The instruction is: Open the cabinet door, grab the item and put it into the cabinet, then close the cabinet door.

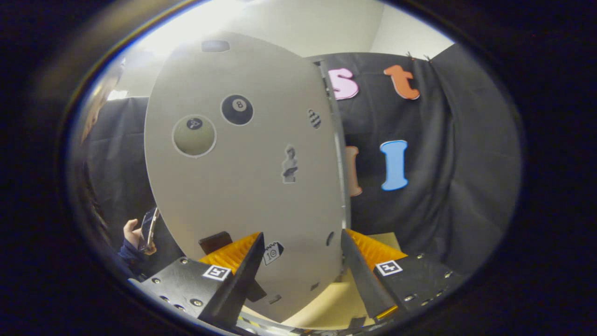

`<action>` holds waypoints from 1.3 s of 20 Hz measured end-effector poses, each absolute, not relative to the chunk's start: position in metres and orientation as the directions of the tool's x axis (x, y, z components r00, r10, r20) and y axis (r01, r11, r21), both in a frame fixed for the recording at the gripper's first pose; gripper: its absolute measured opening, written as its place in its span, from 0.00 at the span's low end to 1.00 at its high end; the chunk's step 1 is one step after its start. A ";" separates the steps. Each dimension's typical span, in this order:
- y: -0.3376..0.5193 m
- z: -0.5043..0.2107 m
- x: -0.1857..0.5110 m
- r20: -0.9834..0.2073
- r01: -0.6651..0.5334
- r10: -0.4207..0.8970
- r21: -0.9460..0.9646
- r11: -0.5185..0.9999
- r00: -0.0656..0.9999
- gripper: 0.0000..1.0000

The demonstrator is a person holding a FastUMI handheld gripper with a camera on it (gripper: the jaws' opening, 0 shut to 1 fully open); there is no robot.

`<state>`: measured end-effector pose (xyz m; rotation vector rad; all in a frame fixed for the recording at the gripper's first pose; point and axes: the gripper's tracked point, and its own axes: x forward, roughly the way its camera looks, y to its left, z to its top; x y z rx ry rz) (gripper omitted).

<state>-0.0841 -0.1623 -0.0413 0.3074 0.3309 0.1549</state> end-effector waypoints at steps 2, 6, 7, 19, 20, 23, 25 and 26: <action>-0.140 -0.041 -0.072 -0.286 -0.135 0.239 0.339 0.931 0.928 0.97; -0.099 -0.042 -0.041 -0.280 -0.189 0.304 0.373 0.908 0.911 0.97; -0.090 -0.044 -0.033 -0.283 -0.201 0.315 0.370 0.907 0.906 0.97; -0.054 -0.074 0.047 -0.305 -0.136 0.211 0.249 0.959 0.929 0.95; -0.053 -0.073 0.047 -0.304 -0.132 0.209 0.257 0.957 0.929 0.95; -0.055 -0.073 0.050 -0.295 -0.115 0.192 0.260 0.959 0.936 0.95; -0.054 -0.072 0.054 -0.289 -0.105 0.179 0.252 0.962 0.941 0.95; -0.053 -0.073 0.054 -0.288 -0.100 0.172 0.250 0.963 0.942 0.95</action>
